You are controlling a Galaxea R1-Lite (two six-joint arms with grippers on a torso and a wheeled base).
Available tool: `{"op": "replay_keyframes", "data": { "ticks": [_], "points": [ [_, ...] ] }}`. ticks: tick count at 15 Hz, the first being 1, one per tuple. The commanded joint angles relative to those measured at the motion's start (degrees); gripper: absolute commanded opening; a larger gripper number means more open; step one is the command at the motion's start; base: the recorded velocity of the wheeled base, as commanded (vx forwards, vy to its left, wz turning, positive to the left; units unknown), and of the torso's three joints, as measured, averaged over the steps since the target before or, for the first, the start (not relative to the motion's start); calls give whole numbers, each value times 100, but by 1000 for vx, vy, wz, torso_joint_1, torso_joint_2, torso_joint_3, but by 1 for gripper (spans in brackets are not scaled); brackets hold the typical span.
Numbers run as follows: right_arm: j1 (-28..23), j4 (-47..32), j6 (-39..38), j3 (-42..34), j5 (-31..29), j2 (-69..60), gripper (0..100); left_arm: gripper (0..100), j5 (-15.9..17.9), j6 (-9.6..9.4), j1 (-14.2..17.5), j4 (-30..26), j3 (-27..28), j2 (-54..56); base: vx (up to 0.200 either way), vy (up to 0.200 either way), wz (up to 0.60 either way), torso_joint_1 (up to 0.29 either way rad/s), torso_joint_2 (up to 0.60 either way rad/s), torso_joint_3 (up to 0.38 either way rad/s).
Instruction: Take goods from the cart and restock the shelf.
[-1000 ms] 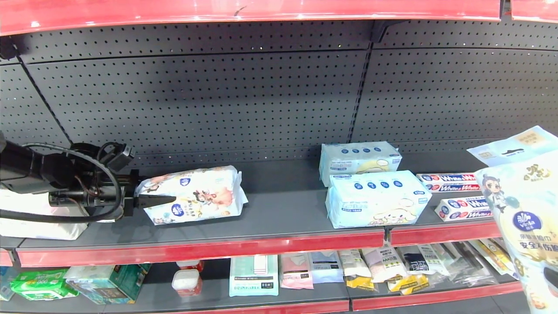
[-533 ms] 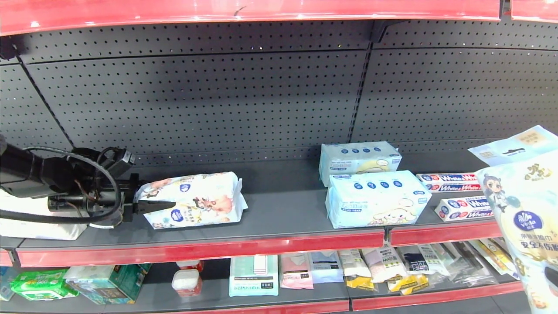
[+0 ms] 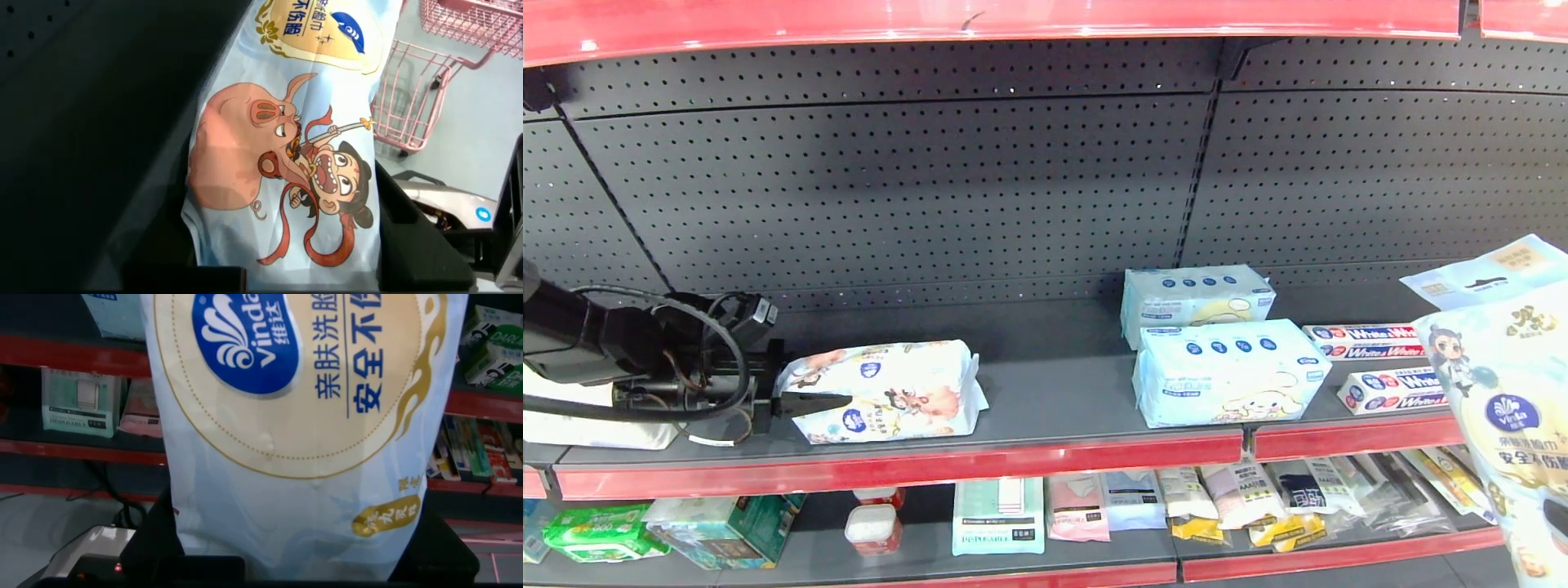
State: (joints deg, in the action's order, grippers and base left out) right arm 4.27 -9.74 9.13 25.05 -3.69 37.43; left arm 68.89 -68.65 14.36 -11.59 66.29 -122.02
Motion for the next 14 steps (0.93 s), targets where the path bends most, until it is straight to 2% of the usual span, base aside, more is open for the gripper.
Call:
{"op": "replay_keyframes", "data": {
  "ticks": [1, 3, 7, 11, 14],
  "points": [
    [4, -2, 1, 0, 0, 2, 0, 0, 2, -96, 14, -1, -81, 2, 0, 0, 0, 0, 0, 0],
    [-5, -2, 1, 0, 0, 2, 0, 0, 2, -193, 49, -1, -117, 2, 0, 0, 0, 0, 0, 0],
    [4, -2, 1, 0, 0, 2, 0, 0, 11, -263, 67, -1, -196, 20, 0, 0, 0, 0, 0, 0],
    [4, -2, 1, 0, -61, -7, 0, 0, 19, -466, 84, -1, -459, 46, 0, 0, 0, 0, 0, 0],
    [4, -2, 1, -9, -70, 2, 0, 0, 19, -518, 102, -1, -468, 46, 0, 0, 0, 0, 0, 0]
  ]
}}
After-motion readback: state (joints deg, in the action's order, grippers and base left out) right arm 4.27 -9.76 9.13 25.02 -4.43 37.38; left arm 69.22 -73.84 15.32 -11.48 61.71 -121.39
